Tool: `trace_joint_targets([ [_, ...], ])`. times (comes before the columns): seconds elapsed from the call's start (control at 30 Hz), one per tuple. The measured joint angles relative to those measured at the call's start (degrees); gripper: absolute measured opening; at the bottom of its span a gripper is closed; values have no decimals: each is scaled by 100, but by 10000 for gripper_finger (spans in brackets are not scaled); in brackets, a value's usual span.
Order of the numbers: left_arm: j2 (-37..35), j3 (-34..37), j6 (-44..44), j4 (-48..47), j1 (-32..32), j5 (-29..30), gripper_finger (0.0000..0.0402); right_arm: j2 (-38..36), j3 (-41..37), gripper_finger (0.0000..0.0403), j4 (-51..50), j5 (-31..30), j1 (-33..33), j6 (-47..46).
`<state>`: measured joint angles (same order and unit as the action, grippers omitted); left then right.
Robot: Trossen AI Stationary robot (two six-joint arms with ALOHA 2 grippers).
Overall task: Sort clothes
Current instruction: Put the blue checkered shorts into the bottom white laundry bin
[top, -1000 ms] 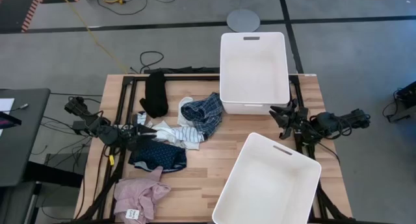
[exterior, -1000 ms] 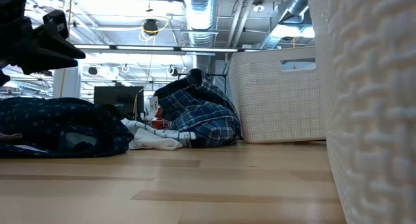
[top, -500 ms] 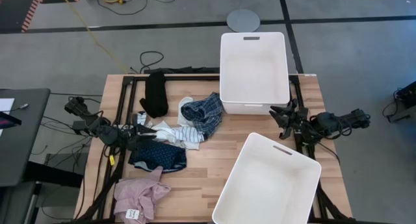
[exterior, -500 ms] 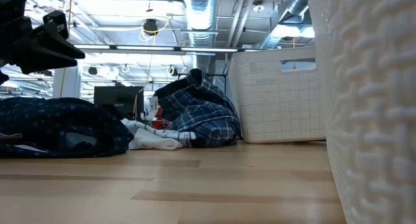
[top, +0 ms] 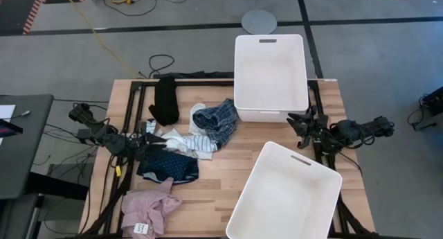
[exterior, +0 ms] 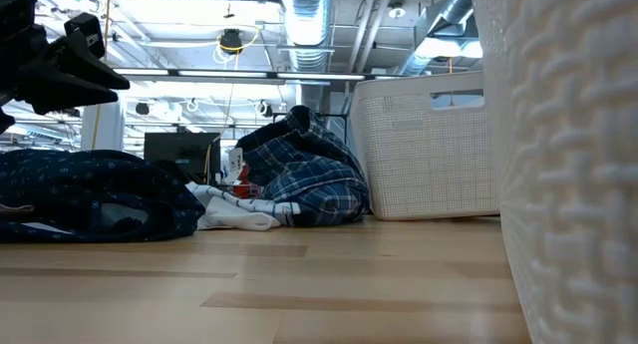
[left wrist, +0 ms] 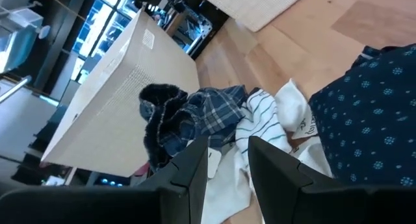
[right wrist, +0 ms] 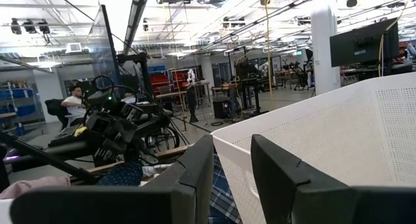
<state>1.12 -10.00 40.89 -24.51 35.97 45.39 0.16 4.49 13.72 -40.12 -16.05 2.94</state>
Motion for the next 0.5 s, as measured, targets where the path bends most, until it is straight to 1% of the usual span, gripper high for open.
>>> trace_joint_targets([
  [0.1, 0, -2, 233, 165, 0, -47, 105, 1, -2, 123, -1, 0, 0, 0],
  [0.2, 0, -7, 362, 437, -1, -296, 105, 1, -2, 123, 0, 0, 0, 0],
  [0.43, 0, -9, -79, 1263, -2, -737, 105, 1, -2, 123, 1, 0, 0, -1],
  [0.5, 0, -9, -87, 1508, -2, -908, 105, 1, -2, 123, 2, 0, 0, -2],
])
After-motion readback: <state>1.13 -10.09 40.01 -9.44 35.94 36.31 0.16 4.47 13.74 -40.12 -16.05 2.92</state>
